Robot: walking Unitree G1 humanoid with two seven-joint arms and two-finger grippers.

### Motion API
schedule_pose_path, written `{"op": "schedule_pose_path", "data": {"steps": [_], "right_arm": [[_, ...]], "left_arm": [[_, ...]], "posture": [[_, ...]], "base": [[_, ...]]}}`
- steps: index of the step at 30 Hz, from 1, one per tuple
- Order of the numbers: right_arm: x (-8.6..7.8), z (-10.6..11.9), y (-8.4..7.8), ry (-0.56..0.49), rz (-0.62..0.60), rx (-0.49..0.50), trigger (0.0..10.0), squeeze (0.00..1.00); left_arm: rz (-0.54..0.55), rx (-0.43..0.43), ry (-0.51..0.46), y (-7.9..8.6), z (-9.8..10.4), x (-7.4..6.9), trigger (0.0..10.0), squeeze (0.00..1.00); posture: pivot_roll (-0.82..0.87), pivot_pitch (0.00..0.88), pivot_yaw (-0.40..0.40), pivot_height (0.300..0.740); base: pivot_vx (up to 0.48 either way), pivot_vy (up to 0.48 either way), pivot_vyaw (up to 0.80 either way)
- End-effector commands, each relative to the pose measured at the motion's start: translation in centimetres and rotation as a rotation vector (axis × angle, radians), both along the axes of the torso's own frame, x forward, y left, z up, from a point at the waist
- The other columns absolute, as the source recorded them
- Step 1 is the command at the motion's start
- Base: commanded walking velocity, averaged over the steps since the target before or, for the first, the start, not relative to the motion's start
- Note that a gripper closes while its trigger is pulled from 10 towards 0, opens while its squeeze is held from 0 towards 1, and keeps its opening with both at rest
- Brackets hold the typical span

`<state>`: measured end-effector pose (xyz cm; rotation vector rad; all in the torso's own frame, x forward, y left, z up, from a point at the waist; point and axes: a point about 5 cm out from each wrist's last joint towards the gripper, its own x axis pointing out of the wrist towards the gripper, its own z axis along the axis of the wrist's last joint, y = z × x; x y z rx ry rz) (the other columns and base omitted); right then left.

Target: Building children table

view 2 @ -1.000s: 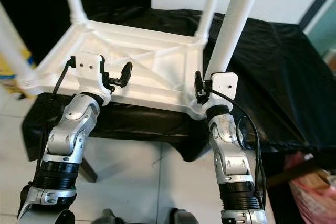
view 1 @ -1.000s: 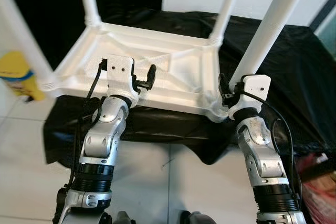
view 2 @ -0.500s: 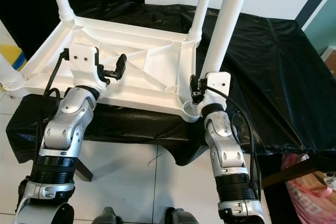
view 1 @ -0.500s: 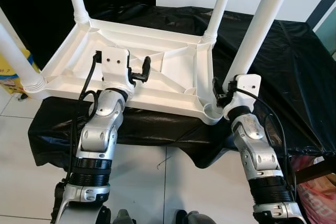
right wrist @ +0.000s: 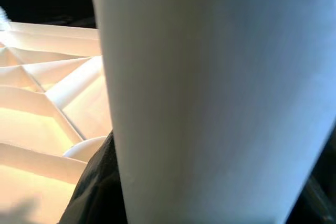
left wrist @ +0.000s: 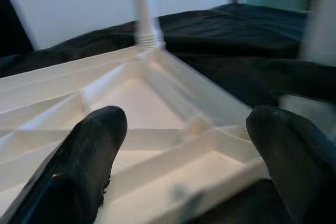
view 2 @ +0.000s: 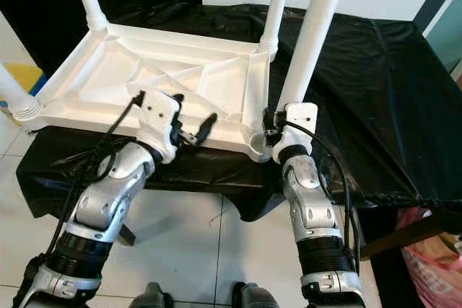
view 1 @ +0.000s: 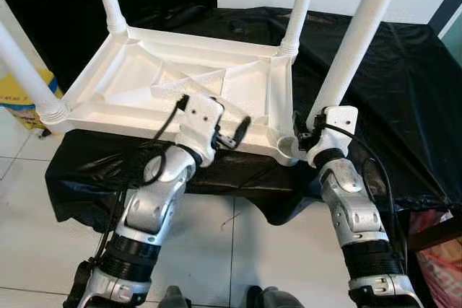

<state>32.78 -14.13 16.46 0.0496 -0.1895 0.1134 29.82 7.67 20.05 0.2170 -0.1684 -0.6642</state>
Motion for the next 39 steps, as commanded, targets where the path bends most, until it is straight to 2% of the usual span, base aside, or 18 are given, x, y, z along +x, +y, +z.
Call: {"op": "schedule_pose_path", "data": {"steps": [1,5,9,12,17,22,32,35,39], "right_arm": [[0.0,-1.4,0.2,0.051,0.034,-0.018,10.0,0.0],[0.2,-1.7,0.5,0.052,0.066,-0.036,10.0,0.0],[0.1,-2.9,1.0,0.077,0.104,-0.058,10.0,0.0],[-0.1,-3.4,1.1,0.08,0.122,-0.064,10.0,0.0],[-1.4,-5.4,1.3,0.091,0.162,-0.078,10.0,0.0],[-1.6,-5.9,1.3,0.082,0.188,-0.068,10.0,0.0],[-0.2,-6.2,1.3,0.115,0.192,-0.043,10.0,0.0],[0.7,-5.5,2.0,0.105,0.221,-0.048,10.0,0.0],[0.7,-5.5,2.3,0.096,0.247,-0.075,10.0,0.0]], "left_arm": [[-0.075,0.011,0.017,-0.8,-0.2,-0.7,10.0,0.0],[-0.131,0.003,0.045,-1.1,-0.4,-1.2,10.0,0.0],[-0.216,0.009,0.099,-1.6,-0.9,-2.2,10.0,0.0],[-0.23,0.016,0.11,-1.6,-1.0,-2.4,10.0,0.0],[-0.237,0.019,0.124,-1.4,-1.2,-2.7,10.0,0.0],[-0.24,0.02,0.128,-1.3,-1.1,-2.7,10.0,0.0],[-0.24,0.023,0.141,-1.2,-0.9,-2.8,10.0,0.0],[-0.238,0.025,0.145,-1.2,-0.8,-2.8,10.0,0.0],[-0.236,0.024,0.146,-1.2,-0.8,-2.9,10.0,0.0]], "posture": [[0.1,0.151,-0.053,0.74],[0.1,0.153,-0.051,0.74],[0.11,0.153,-0.05,0.74],[0.11,0.151,-0.051,0.74],[0.11,0.152,-0.049,0.74],[0.11,0.154,-0.04,0.74],[0.12,0.161,-0.033,0.74],[0.12,0.167,-0.033,0.74],[0.12,0.17,-0.037,0.74]], "base": [[0.0,0.0,0.0],[0.0,0.0,0.0],[0.0,0.0,0.0],[0.0,0.0,0.0],[0.0,0.0,0.0],[0.0,0.0,0.0],[0.0,0.0,0.0],[0.0,0.0,0.0],[0.0,0.0,0.0]]}}
